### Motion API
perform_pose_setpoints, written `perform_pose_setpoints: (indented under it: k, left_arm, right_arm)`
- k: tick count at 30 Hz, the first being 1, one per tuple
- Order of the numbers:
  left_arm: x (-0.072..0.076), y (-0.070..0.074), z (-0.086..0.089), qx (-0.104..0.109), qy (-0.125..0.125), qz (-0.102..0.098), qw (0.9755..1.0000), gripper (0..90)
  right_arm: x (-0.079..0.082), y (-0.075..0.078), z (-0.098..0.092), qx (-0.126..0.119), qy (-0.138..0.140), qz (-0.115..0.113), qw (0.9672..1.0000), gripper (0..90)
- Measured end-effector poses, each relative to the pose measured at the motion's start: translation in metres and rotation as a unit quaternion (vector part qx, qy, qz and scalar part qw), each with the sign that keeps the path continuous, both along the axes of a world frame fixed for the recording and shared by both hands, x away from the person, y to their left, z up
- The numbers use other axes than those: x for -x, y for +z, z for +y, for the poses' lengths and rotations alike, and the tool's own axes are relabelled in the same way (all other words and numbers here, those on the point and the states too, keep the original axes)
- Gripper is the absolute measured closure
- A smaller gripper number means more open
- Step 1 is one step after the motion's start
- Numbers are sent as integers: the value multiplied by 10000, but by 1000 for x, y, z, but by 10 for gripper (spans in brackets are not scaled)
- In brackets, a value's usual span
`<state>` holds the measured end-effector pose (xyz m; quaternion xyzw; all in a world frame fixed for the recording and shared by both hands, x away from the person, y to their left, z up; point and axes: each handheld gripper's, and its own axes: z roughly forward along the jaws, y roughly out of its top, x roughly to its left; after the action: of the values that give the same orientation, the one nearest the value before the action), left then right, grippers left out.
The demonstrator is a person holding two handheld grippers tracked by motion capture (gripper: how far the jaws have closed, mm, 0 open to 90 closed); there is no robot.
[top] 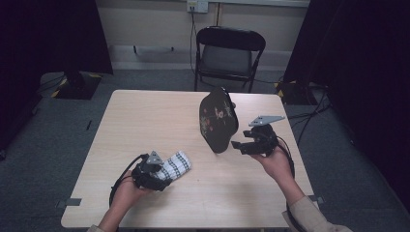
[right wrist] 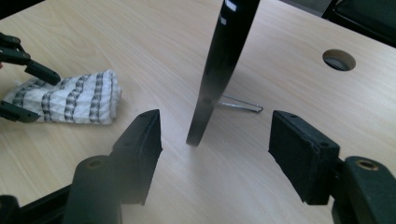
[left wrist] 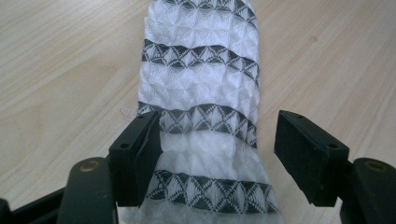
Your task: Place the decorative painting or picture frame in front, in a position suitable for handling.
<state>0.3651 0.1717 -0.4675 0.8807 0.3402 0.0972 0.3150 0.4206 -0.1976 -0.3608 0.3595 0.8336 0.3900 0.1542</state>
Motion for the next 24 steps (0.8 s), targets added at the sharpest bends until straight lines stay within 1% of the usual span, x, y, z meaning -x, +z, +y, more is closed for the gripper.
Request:
perform_pose_setpoints:
  k: [2, 3, 4, 6, 12, 13, 14, 18, 20, 22, 24]
  left_arm:
    - [0, 1, 0, -21, -25, -18, 10000, 314]
    - [0, 1, 0, -21, -25, -18, 10000, 314]
    - [0, 1, 0, 9, -33, -25, 10000, 314]
    - [0, 1, 0, 15, -38, -31, 10000, 314]
    - [0, 0, -1, 5, -41, -11, 10000, 314]
    - [0, 0, -1, 5, -41, -11, 10000, 314]
    - [0, 0, -1, 2, -40, -14, 10000, 314]
    - [0, 0, -1, 3, -35, -20, 10000, 314]
    - [1, 0, -1, 21, -29, -15, 10000, 314]
    - [1, 1, -1, -28, -67, -24, 10000, 314]
    - [1, 1, -1, -25, -84, -31, 10000, 314]
  right_arm:
    - [-3, 6, 2, 36, 1, -16, 10000, 345]
    - [-3, 6, 2, 36, 1, -16, 10000, 345]
    - [-6, 13, 5, 62, -10, -24, 10000, 344]
    - [-9, 19, 8, 111, 20, -46, 9999, 344]
    - [-17, 37, 18, 103, 30, -174, 9998, 344]
    - [-17, 37, 18, 103, 30, -174, 9998, 344]
    - [-22, 41, 21, 88, 27, -184, 9998, 344]
    - [-29, 47, 27, 74, 17, -167, 9998, 345]
    - [-31, 48, 29, 94, 2, -160, 9998, 344]
    - [-35, 49, 32, 83, -22, -150, 9999, 344]
    - [-41, 49, 35, 74, -60, -134, 9999, 345]
